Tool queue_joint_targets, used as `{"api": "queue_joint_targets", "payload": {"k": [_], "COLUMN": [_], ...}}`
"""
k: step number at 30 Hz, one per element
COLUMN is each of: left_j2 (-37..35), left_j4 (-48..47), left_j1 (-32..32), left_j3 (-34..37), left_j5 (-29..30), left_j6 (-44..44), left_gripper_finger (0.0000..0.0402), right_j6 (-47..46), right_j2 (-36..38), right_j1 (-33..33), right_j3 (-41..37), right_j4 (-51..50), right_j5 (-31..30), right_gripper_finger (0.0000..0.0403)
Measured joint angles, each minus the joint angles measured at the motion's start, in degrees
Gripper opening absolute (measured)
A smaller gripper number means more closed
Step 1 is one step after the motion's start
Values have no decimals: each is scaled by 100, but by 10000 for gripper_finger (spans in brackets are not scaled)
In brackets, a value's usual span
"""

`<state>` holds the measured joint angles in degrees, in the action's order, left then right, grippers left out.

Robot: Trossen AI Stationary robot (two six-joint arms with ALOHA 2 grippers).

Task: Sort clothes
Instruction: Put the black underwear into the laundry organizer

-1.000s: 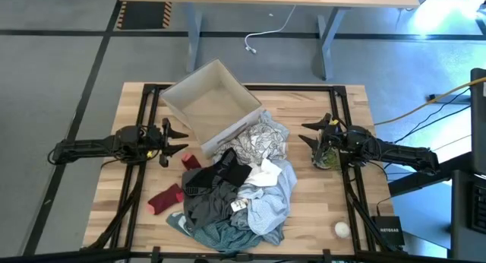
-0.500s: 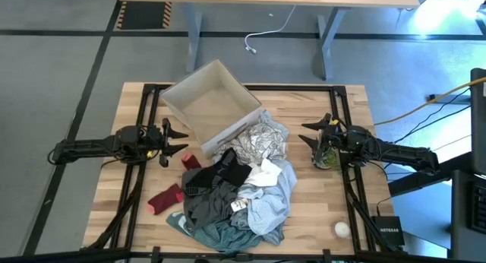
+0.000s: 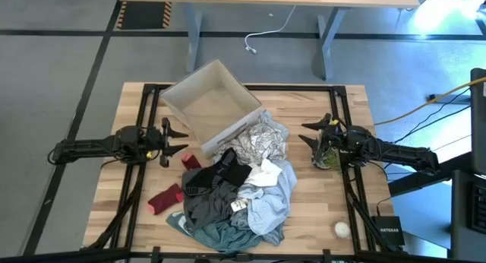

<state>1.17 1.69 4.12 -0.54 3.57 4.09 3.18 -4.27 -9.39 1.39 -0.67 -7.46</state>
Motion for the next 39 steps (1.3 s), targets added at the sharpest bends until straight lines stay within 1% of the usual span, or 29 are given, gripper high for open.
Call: {"api": "queue_joint_targets", "payload": {"k": [2, 4, 7, 9, 11, 14, 17, 20, 23, 27, 29, 32, 33, 36, 39], "left_j2": [0, 0, 0, 1, 0, 0, -4, -4, 0, 0, 0, 0, 0, 0, -1], "left_j4": [-39, -58, 4, 323, 818, 1641, 2171, 2377, 2359, 2399, 2409, 2484, 2536, 2776, 3027], "left_j1": [0, 0, 0, 0, -2, 0, 0, 0, 0, 0, 0, 0, 0, 0, 0], "left_j3": [0, 0, 2, 1, 1, 0, 0, 0, 2, 0, 1, 2, 1, 0, -21], "left_j5": [0, 0, 0, -2, 0, 1, 0, 0, 0, 0, 2, 53, 108, 158, 156], "left_j6": [158, 252, 581, 883, 848, 244, -714, -1594, -1903, -1903, -1792, -1162, -999, -933, -745], "left_gripper_finger": [171, 171, 171, 171, 171, 171, 171, 171, 171, 171, 171, 171, 171, 171, 171], "right_j6": [-190, -581, -1501, -2031, -2206, -2253, -2307, -2674, -2882, -3117, -2988, -2865, -2870, -2868, -2616], "right_j2": [0, 1, 0, 1, 2, 0, 2, 2, 2, 0, 0, -7, -48, -266, -828], "right_j1": [-1, -2, -2, -1, 0, -2, -1, 0, 2, 4, 4, 4, 4, 19, 219], "right_j3": [-2, 0, 0, 0, 0, 0, 0, 2, 2, 2, 2, 27, 90, 408, 738], "right_j4": [51, 106, 114, 115, 128, 270, 591, 721, 693, 822, 1348, 2351, 2514, 2434, 2439], "right_j5": [24, 109, 247, 294, 271, 258, 260, 219, 242, 822, 908, 1197, 1333, 1527, 1420], "right_gripper_finger": [237, 237, 237, 237, 237, 237, 237, 237, 237, 237, 237, 237, 237, 237, 237]}}
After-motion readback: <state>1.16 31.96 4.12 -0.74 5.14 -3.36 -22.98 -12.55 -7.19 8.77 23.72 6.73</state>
